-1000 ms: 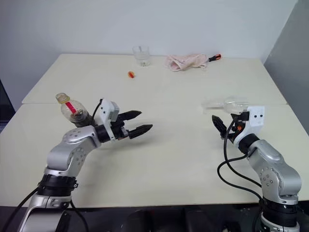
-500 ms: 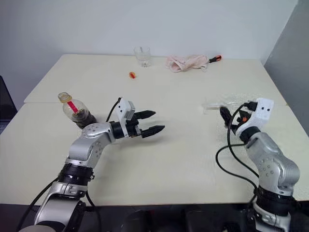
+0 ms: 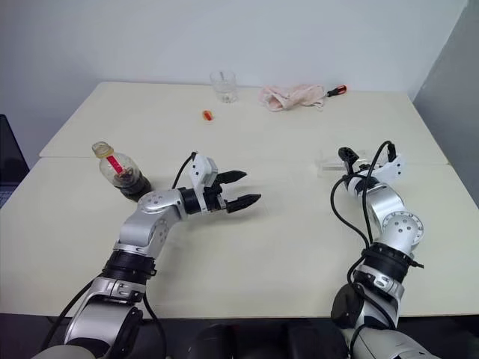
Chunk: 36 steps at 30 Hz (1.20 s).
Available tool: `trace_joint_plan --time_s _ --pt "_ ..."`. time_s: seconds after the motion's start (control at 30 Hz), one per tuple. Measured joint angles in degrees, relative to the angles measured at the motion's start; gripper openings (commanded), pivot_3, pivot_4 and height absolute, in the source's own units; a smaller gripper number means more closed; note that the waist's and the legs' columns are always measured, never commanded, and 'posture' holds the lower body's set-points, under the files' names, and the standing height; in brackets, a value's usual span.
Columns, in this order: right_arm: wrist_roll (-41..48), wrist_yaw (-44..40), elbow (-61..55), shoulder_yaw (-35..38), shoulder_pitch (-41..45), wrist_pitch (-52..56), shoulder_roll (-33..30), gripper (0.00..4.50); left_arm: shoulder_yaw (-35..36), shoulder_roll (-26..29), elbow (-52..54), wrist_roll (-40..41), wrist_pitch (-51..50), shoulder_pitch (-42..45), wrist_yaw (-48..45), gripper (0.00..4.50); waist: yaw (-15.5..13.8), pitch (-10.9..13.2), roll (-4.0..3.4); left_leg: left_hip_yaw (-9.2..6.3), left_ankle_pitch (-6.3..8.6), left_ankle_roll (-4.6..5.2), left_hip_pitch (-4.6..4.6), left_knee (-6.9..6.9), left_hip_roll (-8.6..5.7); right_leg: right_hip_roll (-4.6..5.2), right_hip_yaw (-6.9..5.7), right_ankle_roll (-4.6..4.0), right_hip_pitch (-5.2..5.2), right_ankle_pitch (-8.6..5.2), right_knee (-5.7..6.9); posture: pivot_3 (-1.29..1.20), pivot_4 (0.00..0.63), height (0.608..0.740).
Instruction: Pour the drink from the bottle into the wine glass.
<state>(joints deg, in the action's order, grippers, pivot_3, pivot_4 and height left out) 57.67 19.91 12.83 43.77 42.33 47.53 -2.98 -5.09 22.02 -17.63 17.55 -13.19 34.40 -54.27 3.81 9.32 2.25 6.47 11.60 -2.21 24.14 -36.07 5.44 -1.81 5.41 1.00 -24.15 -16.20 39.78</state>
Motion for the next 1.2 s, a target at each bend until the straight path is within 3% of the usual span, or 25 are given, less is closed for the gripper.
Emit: trace_joint_plan --time_s 0.57,0.7,1.0,1.07,1.2 --pt "-2.34 -12.83 37.97 1.60 13.94 -19.07 -5.46 4.50 3.22 2.68 7.98 0.30 -4.13 -3.49 3.08 4.48 1.30 0.01 -0.02 0.01 0.00 0.00 -0.04 0.01 0.03 -0.01 0.00 0.01 0.02 0.00 0.04 0.00 0.150 0.740" --pt "-3.93 -14.77 45.00 1.63 16.69 -24.01 -6.58 3.57 3.38 2.97 10.22 0.39 -5.36 -4.96 4.03 4.50 1.33 0.01 -0.02 0.03 0.00 0.00 -0.05 0.01 0.03 0.00 0.01 0.01 0.03 0.00 0.02 0.00 0.150 0.740" --pt "-9.28 -15.57 46.56 -2.39 17.79 -27.43 -6.92 0.35 4.58 3.52 14.08 0.53 -6.84 -7.34 5.37 4.50 1.26 0.03 -0.05 0.03 -0.01 -0.01 -0.04 0.02 0.04 0.01 0.03 -0.01 0.02 0.01 0.03 0.00 0.150 0.740" --pt "-9.75 -15.00 44.14 -3.53 17.54 -26.78 -6.29 0.15 4.66 3.68 15.25 0.72 -7.83 -8.36 5.24 4.50 1.18 0.01 -0.08 -0.01 -0.01 -0.02 -0.04 0.03 0.05 0.02 -0.04 -0.01 0.04 0.01 0.02 0.00 0.150 0.740" --pt "-13.89 -17.74 27.42 -12.02 8.91 -24.89 -2.30 0.15 6.29 5.94 19.39 3.49 -11.48 -14.93 4.83 4.50 1.12 0.05 -0.13 -0.04 -0.01 -0.02 0.06 0.10 0.14 0.06 -0.07 -0.01 -0.05 -0.03 0.01 0.00 0.150 0.740"
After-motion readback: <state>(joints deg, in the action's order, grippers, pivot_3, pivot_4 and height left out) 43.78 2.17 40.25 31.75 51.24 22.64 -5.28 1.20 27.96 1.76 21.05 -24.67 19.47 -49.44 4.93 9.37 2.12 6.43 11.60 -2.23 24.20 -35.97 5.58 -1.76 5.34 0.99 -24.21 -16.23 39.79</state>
